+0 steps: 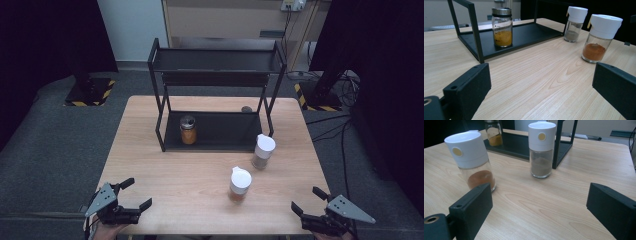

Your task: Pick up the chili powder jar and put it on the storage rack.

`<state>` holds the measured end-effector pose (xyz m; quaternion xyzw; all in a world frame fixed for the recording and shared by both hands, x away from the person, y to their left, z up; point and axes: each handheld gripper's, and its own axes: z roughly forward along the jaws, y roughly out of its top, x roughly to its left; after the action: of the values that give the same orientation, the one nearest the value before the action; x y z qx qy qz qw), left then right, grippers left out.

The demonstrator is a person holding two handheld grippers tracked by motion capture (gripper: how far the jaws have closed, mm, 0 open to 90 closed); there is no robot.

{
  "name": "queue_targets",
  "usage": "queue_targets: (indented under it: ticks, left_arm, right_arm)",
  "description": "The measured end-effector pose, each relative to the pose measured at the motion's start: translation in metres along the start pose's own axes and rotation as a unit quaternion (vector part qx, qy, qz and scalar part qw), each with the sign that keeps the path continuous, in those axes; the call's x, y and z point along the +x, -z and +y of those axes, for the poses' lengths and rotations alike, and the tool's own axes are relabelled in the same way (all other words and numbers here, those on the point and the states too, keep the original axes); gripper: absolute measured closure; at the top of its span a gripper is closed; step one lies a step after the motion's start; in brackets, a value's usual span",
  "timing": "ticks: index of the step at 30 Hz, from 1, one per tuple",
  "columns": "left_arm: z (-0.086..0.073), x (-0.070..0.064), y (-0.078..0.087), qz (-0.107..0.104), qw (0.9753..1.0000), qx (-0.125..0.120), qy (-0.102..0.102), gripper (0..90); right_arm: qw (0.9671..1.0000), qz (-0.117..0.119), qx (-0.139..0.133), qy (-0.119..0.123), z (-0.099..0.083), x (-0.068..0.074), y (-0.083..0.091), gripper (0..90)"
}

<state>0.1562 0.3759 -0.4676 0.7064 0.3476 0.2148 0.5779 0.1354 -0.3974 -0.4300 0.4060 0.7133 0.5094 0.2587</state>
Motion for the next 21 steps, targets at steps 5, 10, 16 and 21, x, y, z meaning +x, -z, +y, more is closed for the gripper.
queue_targets:
  ticks: [5, 10, 16, 21]
  left_arm:
    - [0.000, 0.000, 0.000, 0.000, 1.0000, 0.002, 0.001, 1.1]
    - [0.001, -0.001, -0.001, 0.002, 1.0000, 0.004, -0.001, 1.1]
    - [0.000, 0.000, 0.000, 0.003, 1.0000, 0.002, 0.000, 1.1]
    - [0.000, 0.000, 0.000, 0.004, 1.0000, 0.003, 0.000, 1.1]
  right_arm:
    - [1.0000, -0.001, -0.004, -0.001, 0.002, 0.001, 0.001, 6.9]
    - [0.9999, 0.011, -0.009, -0.008, 0.005, 0.000, 0.000, 7.0]
    - [0.9995, 0.028, -0.009, 0.007, 0.019, 0.004, -0.005, 6.9]
    - [0.9986, 0.048, -0.015, 0.014, 0.035, 0.006, -0.010, 6.7]
